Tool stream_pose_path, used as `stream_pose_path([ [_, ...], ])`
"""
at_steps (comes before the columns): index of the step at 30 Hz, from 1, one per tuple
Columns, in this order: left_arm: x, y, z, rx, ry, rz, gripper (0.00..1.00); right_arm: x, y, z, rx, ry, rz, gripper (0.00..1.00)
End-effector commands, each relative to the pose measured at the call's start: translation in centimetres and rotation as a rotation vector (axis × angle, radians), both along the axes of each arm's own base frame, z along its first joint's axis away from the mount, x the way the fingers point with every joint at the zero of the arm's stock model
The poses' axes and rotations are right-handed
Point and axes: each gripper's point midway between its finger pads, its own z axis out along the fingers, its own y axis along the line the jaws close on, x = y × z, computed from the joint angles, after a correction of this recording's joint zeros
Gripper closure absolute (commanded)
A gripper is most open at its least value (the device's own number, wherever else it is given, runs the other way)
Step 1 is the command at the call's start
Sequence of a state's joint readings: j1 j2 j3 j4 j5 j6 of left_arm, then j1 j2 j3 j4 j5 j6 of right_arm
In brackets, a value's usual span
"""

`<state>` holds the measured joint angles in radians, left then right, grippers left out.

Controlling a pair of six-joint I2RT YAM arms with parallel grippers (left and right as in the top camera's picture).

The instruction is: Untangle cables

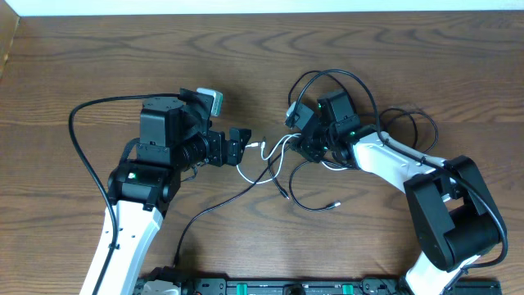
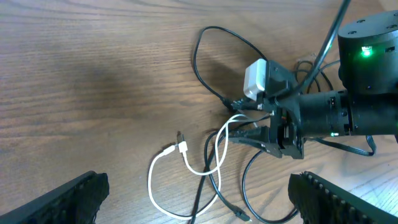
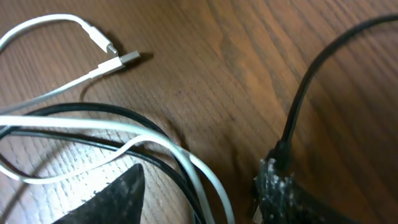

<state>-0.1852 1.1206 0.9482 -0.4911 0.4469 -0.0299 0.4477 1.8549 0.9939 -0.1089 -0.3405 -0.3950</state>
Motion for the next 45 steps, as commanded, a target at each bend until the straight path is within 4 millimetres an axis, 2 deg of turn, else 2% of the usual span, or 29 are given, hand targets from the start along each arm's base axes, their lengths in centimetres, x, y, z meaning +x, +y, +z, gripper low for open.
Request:
stream_pose_path([
  [1, -0.1, -0.3, 0.1, -0.016, 0.009, -0.008, 0.02, 0.2, 0.4, 0.6, 0.038, 0.031, -0.055, 0.56],
  [3, -0.1, -0.3, 0.1, -0.016, 0.009, -0.008, 0.02, 0.3, 0.4, 0.8, 0.055, 0.047, -0.086, 0.7],
  [5, -0.1, -0.3, 0.1, -0.016, 0.009, -0.008, 0.02, 0.5, 0.5, 1.3, 0.075, 0.058, -0.117, 0.92],
  [6, -0.1, -0.3, 0.1, -0.016, 0.009, -0.008, 0.02, 0.7, 0.6, 1.6, 0.086, 0.062, -0.133, 0.98],
  [9, -0.1, -0.3, 0.1, -0.016, 0.009, -0.008, 0.02, 1.0, 0.8, 3.4, 0.127, 0.059, -0.169, 0.99],
  [11, -0.1, -0.3, 0.1, -0.016, 0.009, -0.008, 0.02, 0.9, 0.8, 5.8, 0.145, 0.037, -0.17, 0.99],
  [13, -0.1, -0.3, 0.1, -0.016, 0.009, -0.008, 0.02, 0.8, 0.7, 9.5, 0.169, -0.006, -0.167, 0.99],
  [14, -0.1, -0.3, 0.1, -0.016, 0.009, -0.008, 0.02, 0.8, 0.7, 10.7, 0.179, -0.022, -0.166, 0.99],
  [16, -0.1, -0.3, 0.1, -0.016, 0.009, -0.008, 0.02, 0.7, 0.7, 15.0, 0.219, -0.09, -0.16, 0.99],
  [18, -0.1, -0.3, 0.1, -0.016, 0.009, -0.008, 0.02, 0.5, 0.6, 20.6, 0.282, -0.198, -0.151, 0.99],
  [20, -0.1, -0.3, 0.1, -0.016, 0.01, -0.008, 0.02, 0.1, 0.3, 25.4, 0.337, -0.295, -0.144, 0.99],
  [22, -0.2, -0.3, 0.0, -0.016, 0.013, -0.008, 0.02, -1.2, -0.3, 31.9, 0.413, -0.426, -0.131, 0.99],
  [24, -0.3, -0.3, -0.1, -0.015, 0.019, -0.008, 0.02, -2.5, -1.0, 36.9, 0.469, -0.527, -0.124, 0.99],
  [25, -0.3, -0.3, -0.2, -0.014, 0.023, -0.009, 0.02, -2.7, -1.3, 38.0, 0.481, -0.552, -0.127, 0.99],
  [27, -0.4, -0.3, -0.3, -0.012, 0.03, -0.008, 0.02, -3.3, -2.7, 41.5, 0.511, -0.638, -0.153, 0.99],
  [29, -0.5, -0.3, -0.4, -0.012, 0.034, -0.008, 0.02, -3.5, -4.0, 43.7, 0.52, -0.695, -0.191, 0.99],
  [31, -0.5, -0.3, -0.4, -0.011, 0.035, -0.008, 0.02, -3.6, -4.9, 45.0, 0.53, -0.725, -0.214, 0.99],
  [33, -0.5, -0.3, -0.4, -0.012, 0.035, -0.008, 0.02, -3.5, -5.3, 45.4, 0.541, -0.723, -0.231, 0.99],
  [36, -0.5, -0.3, -0.4, -0.011, 0.035, -0.008, 0.02, -3.3, -5.5, 44.8, 0.53, -0.697, -0.242, 0.99],
  [37, -0.5, -0.3, -0.4, -0.011, 0.035, -0.008, 0.02, -3.3, -5.5, 44.5, 0.526, -0.688, -0.243, 0.93],
  [38, -0.5, -0.3, -0.4, -0.012, 0.035, -0.008, 0.02, -3.1, -5.4, 43.9, 0.514, -0.669, -0.245, 0.65],
  [40, -0.5, -0.3, -0.4, -0.012, 0.035, -0.008, 0.02, -3.0, -5.3, 43.5, 0.506, -0.657, -0.247, 0.36],
  [42, -0.5, -0.3, -0.4, -0.012, 0.035, -0.008, 0.02, -2.6, -5.2, 43.1, 0.498, -0.647, -0.246, 0.18],
  [43, -0.5, -0.3, -0.4, -0.011, 0.035, -0.008, 0.02, -2.5, -5.2, 42.9, 0.496, -0.644, -0.247, 0.14],
  [45, -0.5, -0.3, -0.4, -0.012, 0.036, -0.008, 0.02, -2.5, -5.1, 42.9, 0.495, -0.643, -0.247, 0.13],
])
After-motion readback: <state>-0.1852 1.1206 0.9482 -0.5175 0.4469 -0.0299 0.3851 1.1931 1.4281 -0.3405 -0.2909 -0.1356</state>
